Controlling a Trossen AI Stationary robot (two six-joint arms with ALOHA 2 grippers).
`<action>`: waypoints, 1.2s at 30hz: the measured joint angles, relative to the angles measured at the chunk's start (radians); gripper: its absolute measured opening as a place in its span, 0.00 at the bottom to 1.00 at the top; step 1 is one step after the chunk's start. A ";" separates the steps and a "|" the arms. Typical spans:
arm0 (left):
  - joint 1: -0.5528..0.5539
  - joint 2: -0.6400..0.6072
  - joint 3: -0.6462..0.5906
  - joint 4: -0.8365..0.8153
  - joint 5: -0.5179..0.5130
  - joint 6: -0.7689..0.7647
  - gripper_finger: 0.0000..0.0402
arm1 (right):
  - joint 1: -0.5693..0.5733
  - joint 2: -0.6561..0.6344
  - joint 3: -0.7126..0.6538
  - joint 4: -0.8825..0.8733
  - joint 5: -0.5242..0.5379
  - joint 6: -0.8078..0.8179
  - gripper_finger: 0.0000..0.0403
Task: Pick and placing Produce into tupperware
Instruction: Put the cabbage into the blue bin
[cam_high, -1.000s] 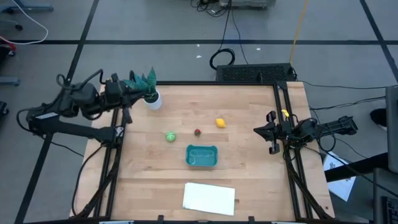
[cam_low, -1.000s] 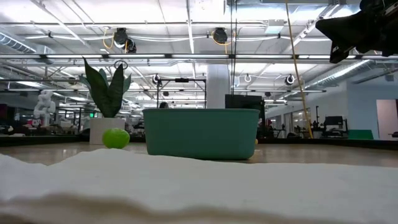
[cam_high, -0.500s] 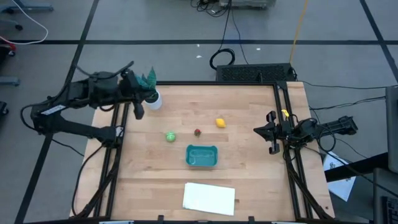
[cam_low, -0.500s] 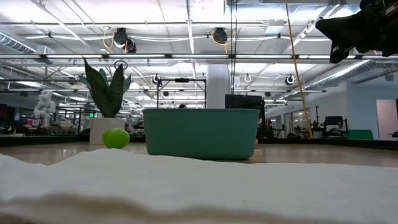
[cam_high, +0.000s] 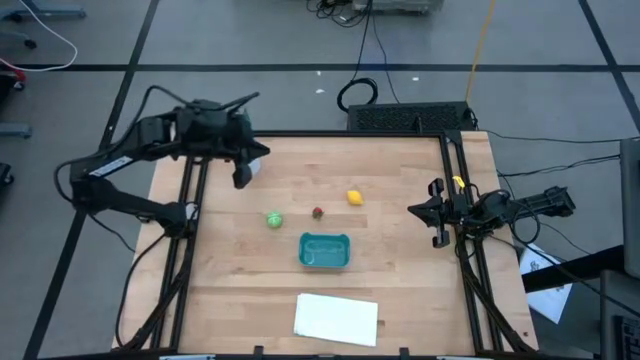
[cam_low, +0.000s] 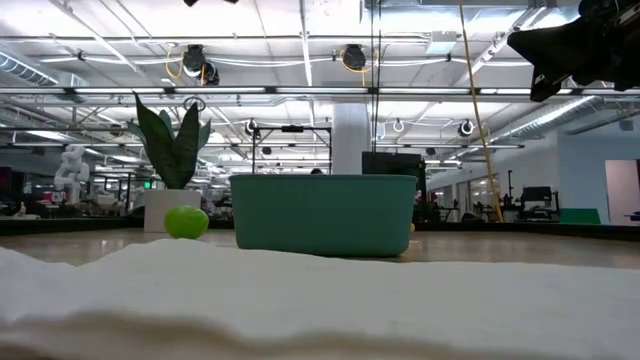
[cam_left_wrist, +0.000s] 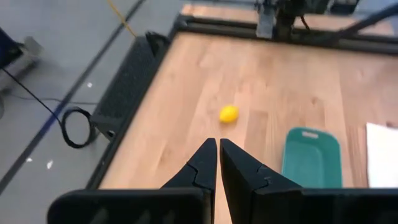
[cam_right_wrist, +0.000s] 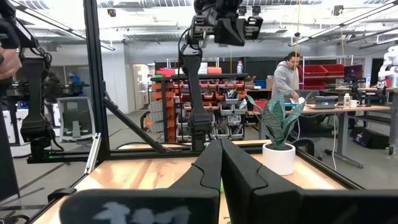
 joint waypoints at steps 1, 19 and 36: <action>0.007 0.012 0.007 -0.019 0.011 0.003 0.06 | 0.000 0.000 0.000 0.000 0.000 0.001 0.00; 0.083 0.250 0.215 -0.372 0.020 0.064 0.06 | 0.000 0.000 0.000 0.000 0.002 0.003 0.00; 0.072 0.439 0.369 -0.601 0.050 0.233 0.06 | 0.000 0.000 0.000 0.000 0.003 0.003 0.00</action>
